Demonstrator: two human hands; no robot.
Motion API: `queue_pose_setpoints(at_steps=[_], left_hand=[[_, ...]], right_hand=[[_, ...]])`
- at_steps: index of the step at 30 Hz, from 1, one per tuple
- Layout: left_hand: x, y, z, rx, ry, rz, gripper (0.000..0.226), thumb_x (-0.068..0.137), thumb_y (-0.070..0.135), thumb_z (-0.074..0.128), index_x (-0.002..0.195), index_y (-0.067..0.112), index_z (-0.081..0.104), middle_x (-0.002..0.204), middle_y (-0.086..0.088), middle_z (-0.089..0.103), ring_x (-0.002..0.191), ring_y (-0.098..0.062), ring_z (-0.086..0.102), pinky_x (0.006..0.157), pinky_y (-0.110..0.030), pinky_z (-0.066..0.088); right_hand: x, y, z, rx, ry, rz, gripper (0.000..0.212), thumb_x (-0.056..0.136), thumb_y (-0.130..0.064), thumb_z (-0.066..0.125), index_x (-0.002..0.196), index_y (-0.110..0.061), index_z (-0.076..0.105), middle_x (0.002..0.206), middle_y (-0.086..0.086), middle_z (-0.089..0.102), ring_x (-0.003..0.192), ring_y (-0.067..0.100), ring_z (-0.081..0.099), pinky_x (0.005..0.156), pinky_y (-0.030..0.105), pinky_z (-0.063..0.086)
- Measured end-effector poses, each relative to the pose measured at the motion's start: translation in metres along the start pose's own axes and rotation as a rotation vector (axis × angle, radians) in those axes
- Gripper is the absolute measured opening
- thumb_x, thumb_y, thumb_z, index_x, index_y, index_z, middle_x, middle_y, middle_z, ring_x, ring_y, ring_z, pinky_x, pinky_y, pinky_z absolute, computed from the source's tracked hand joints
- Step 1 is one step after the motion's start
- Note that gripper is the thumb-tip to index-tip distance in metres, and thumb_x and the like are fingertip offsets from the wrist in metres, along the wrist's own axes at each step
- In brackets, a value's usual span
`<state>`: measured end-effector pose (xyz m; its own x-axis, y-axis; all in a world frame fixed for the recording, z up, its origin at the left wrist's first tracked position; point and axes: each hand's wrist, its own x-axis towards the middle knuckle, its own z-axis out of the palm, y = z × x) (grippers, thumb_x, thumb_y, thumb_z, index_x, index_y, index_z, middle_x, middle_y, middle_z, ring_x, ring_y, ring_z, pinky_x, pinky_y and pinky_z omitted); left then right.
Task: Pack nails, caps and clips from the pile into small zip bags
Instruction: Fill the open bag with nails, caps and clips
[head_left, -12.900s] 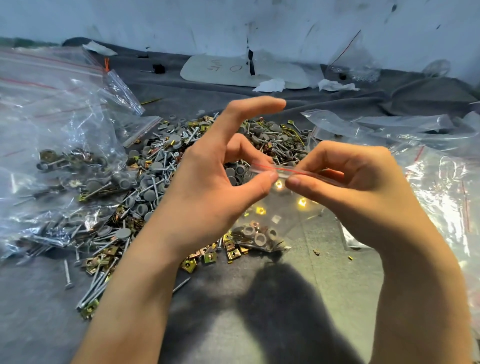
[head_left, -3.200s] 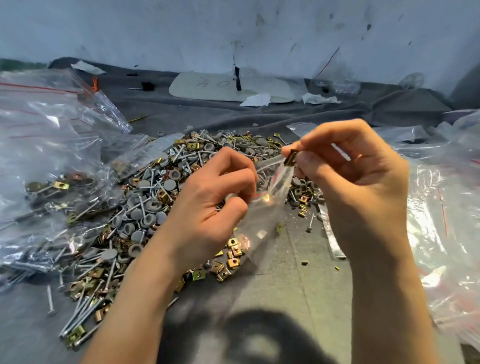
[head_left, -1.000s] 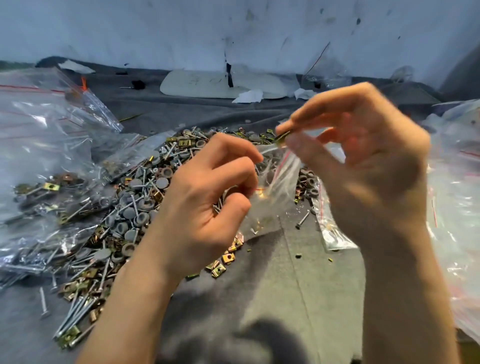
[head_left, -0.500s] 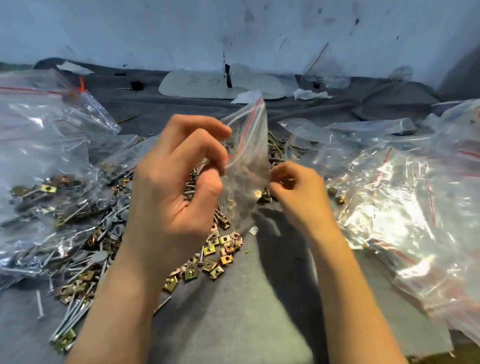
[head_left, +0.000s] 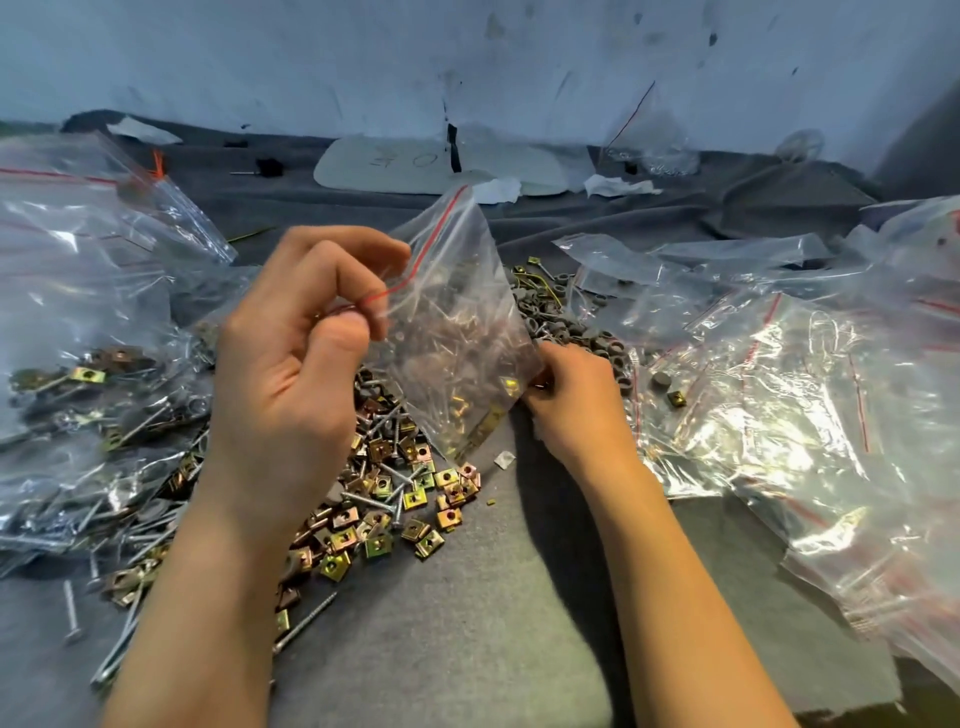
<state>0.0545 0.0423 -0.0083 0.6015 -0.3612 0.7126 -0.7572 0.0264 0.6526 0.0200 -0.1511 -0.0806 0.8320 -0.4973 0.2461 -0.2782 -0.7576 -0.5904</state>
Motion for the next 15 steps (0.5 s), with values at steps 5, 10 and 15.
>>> queue_pose_setpoints(at_steps=[5,10,15], left_hand=[[0.0,-0.001,0.0,-0.023,-0.029,-0.051,0.015,0.08,0.008,0.037,0.07,0.009,0.048,0.108,0.003,0.057,0.105,-0.006,0.054,0.083,-0.017,0.039],[-0.002,0.009,0.009,0.059,-0.179,0.014,0.016,0.077,0.001,0.037,0.066,0.003,0.048,0.109,-0.006,0.059,0.103,-0.01,0.055,0.078,-0.018,0.04],[-0.002,0.018,0.013,0.099,-0.261,0.124,0.02,0.075,0.01,0.034,0.065,0.002,0.049,0.106,-0.01,0.061,0.095,-0.016,0.055,0.073,-0.022,0.038]], right_hand=[[-0.006,-0.01,-0.026,0.539,0.188,0.081,0.018,0.085,0.002,0.065,0.08,-0.015,0.062,0.08,0.002,0.067,0.071,0.014,0.067,0.069,0.024,0.056],[-0.029,-0.048,-0.079,0.964,0.356,-0.311,0.017,0.082,-0.003,0.068,0.085,-0.02,0.065,0.083,0.003,0.071,0.079,0.019,0.069,0.071,0.027,0.053],[-0.046,-0.072,-0.091,0.649,0.278,-0.521,0.014,0.085,-0.003,0.067,0.091,-0.015,0.063,0.088,-0.001,0.069,0.088,0.019,0.067,0.077,0.034,0.051]])
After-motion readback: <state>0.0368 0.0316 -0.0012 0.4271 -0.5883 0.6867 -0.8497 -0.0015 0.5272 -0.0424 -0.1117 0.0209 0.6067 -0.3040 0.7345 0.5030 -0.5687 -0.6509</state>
